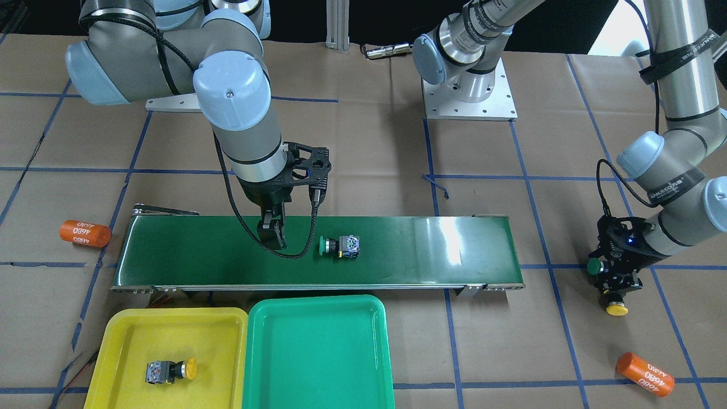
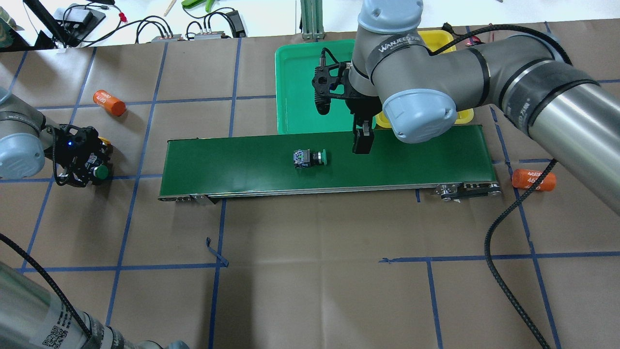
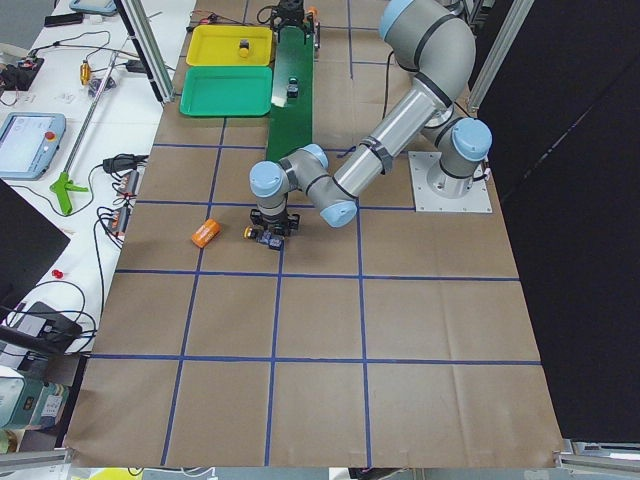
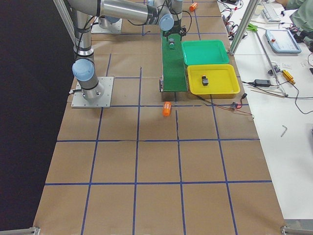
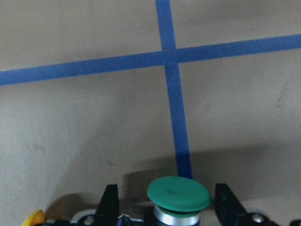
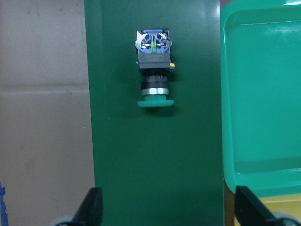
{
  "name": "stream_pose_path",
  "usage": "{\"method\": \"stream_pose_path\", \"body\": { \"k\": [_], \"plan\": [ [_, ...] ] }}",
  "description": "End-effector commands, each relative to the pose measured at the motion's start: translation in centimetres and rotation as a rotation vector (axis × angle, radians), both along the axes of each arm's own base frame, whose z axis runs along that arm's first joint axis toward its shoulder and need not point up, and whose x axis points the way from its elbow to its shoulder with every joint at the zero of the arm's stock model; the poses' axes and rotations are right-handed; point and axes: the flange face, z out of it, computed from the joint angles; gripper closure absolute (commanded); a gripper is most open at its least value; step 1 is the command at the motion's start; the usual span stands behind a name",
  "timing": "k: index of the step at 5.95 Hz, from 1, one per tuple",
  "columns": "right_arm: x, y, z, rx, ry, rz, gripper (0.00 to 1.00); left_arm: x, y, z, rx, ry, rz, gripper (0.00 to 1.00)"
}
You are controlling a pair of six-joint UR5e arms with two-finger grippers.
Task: Sort buttons by color to trays
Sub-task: 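Grasp the green button on the belt with the right gripper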
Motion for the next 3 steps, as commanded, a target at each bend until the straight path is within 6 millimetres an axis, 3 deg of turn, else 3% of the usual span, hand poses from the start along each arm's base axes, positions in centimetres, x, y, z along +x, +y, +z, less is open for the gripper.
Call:
{"method": "stream_pose_path", "body": {
  "k": [1,2,3],
  "plan": [
    [0.9,0.3,-3.1,0.025,0.002,-0.044,0.0,-1.1,-0.2,1.8,-0.017,-0.01,0.035,0.87],
    [0.9,0.5,-5.0,0.013,-0.006,-0.044,0.0,-3.8,-0.3,4.3,-0.028,-0.025,0.062,0.88],
    [1.0,0.8,-6.7,-0.012,-0.033,-0.03,0.0,-7.4,0.2,8.1,-0.002,-0.018,0.097,0.88]
  ]
}}
